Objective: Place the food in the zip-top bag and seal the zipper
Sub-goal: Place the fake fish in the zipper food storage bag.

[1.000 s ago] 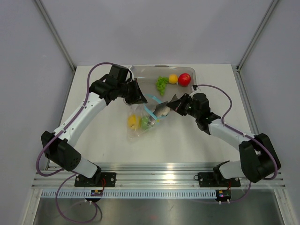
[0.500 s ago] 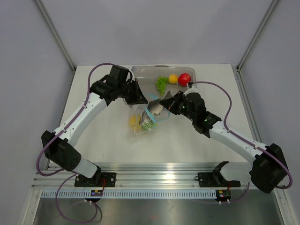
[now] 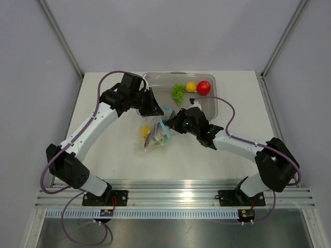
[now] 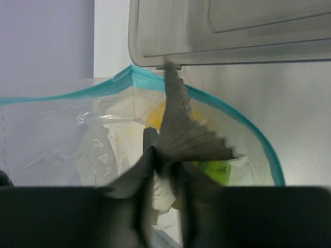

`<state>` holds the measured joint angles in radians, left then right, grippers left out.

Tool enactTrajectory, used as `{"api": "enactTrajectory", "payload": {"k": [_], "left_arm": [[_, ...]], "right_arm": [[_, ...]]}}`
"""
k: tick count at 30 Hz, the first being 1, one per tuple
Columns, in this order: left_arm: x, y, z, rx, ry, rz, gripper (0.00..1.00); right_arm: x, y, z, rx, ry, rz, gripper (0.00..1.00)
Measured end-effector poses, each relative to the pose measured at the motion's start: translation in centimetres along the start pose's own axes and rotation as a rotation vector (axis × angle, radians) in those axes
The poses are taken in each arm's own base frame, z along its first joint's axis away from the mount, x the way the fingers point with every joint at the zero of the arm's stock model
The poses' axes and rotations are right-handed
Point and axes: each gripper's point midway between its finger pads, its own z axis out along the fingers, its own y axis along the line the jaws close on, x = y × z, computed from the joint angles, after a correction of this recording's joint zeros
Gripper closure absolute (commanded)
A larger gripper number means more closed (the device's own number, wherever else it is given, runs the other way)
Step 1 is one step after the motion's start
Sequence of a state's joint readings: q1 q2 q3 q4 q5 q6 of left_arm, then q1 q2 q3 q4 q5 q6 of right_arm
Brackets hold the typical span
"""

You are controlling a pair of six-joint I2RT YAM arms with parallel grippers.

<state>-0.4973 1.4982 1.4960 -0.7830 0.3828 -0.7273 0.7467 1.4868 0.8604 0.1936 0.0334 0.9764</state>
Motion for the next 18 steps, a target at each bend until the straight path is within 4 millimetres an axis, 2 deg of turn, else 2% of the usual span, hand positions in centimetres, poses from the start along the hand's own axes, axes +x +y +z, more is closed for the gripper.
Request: {"api": "enactTrajectory", "payload": {"k": [3, 6, 12, 16, 18], "left_arm": [[0.0, 0.0, -0.1, 0.001, -0.002, 0.001, 1.00], [-0.1, 0.0, -0.2, 0.002, -0.006, -0.001, 1.00], [-0.7, 0.4, -0.5, -0.001, -0.020, -0.011, 1.00], [-1.0, 0.3, -1.0, 0.003, -0.035, -0.012, 1.00], [-1.0, 0.2, -1.3, 0.007, -0.041, -0.010, 1.00]], "right_arm": [[0.1, 0.9, -0.1, -0.027, 0.017, -0.040, 0.39], [-0.3, 1.4, -0.9, -0.025, 0.016, -0.091, 0.30], [-3.2, 1.9, -5.3, 0.032, -0.068, -0.194, 0.26], [-5.7, 2.4, -8.5, 0.055, -0.157, -0.219, 0.31], [-6.5, 2.0, -9.3, 0.071, -0.175, -0.210, 0.31]]}}
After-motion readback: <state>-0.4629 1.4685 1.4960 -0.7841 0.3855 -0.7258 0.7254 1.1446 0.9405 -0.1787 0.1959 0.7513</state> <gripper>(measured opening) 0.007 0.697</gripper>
